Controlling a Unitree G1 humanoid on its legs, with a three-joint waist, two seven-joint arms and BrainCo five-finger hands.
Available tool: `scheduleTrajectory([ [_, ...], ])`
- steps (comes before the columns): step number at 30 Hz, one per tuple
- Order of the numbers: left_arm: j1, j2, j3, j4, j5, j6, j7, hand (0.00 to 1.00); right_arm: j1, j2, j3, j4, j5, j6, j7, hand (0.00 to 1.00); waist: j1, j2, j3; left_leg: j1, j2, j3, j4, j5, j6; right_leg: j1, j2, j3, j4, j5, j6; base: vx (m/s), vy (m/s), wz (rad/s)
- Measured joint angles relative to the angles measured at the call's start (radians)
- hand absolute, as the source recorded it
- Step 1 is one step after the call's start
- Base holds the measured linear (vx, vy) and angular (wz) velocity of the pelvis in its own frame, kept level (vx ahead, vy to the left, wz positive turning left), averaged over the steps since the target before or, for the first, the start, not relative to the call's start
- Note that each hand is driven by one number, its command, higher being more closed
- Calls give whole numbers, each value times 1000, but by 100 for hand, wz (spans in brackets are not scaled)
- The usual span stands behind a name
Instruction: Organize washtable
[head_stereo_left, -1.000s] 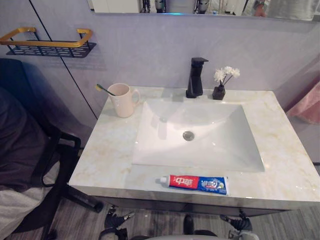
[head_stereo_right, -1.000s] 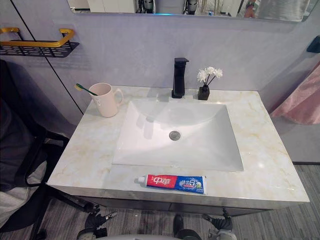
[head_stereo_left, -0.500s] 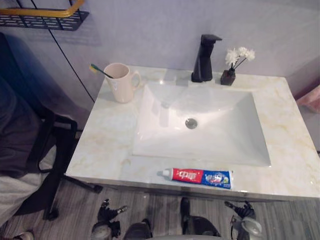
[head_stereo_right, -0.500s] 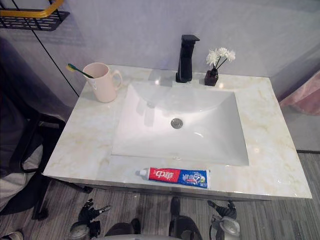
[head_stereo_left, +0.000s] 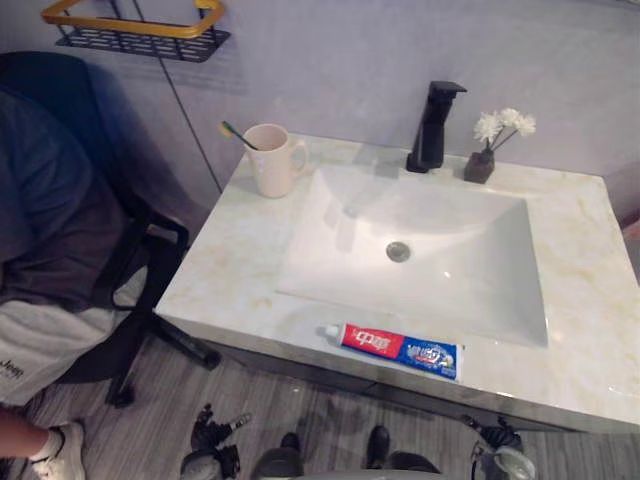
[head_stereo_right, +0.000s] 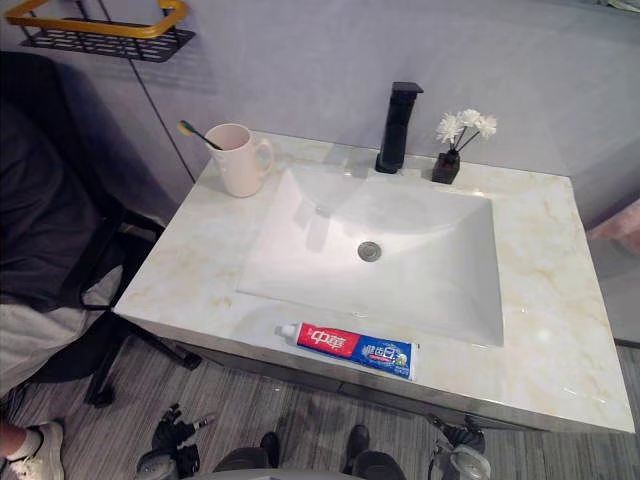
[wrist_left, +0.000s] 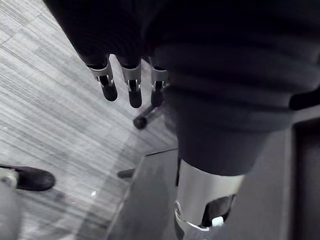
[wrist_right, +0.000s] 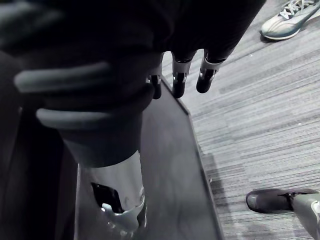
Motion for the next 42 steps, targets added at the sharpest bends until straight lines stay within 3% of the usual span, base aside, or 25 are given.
scheduleTrajectory([
  [6,54,2,116,-411,-32,-18,26,0,42,-2,-37,-23,19,0,4,0,24,35,-9,3,-7,-45,-4,1,0,42,-5,-50,-10,-2,2,-62,5,24],
  [10,65,12,229,-665,-33,-36,52,0,68,-4,-38,-23,30,0,14,0,26,43,-15,-1,-10,-76,3,0,1,40,-13,-82,28,-32,9,-21,8,21],
  [12,66,36,234,-770,-19,-43,66,0,85,-5,-39,-23,45,0,28,0,27,43,-19,1,-12,-86,5,1,1,31,-20,-93,66,-57,9,9,12,22],
  [17,48,123,225,-1067,62,-91,68,0,99,-5,-42,-22,49,0,52,0,22,45,-23,15,-16,-108,21,0,3,22,-29,-103,123,-92,0,47,7,9],
  [20,-8,148,114,-1205,83,-137,58,0,99,-5,-41,-21,56,0,61,0,14,51,-27,14,-18,-122,21,2,6,13,-30,-106,132,-101,-2,6,-8,5],
  [21,-23,162,37,-1239,100,-157,41,0,97,-7,-36,-21,56,-1,71,0,-4,54,-28,14,-19,-125,21,4,9,15,-30,-107,132,-102,-3,17,-6,5],
  [22,-23,170,7,-1250,108,-159,35,0,95,-7,-33,-21,56,-2,73,0,-8,55,-29,14,-20,-127,20,6,13,15,-31,-108,131,-102,-3,0,0,0],
  [25,-52,228,-231,-1245,180,-163,-27,0,96,-24,17,-20,54,-6,91,0,-36,63,-36,16,-25,-125,11,16,23,9,-36,-104,131,-109,8,-3,1,-3],
  [28,-72,270,-350,-1205,246,-162,-75,0,96,-28,53,-20,52,-9,93,0,-48,55,-45,21,-25,-111,-2,30,27,1,-40,-90,128,-108,8,1,7,-14],
  [34,-94,321,-498,-1079,402,-144,-168,0,86,-32,92,-14,44,-14,96,0,-60,42,-53,23,-28,-82,-34,62,23,0,-35,-50,50,-56,6,-1,5,-21],
  [42,-140,328,-607,-910,590,-127,-191,0,87,-31,101,-16,23,-24,95,0,-66,5,-60,11,-33,-52,-52,62,22,24,-19,-26,-78,37,14,-14,22,-13],
])
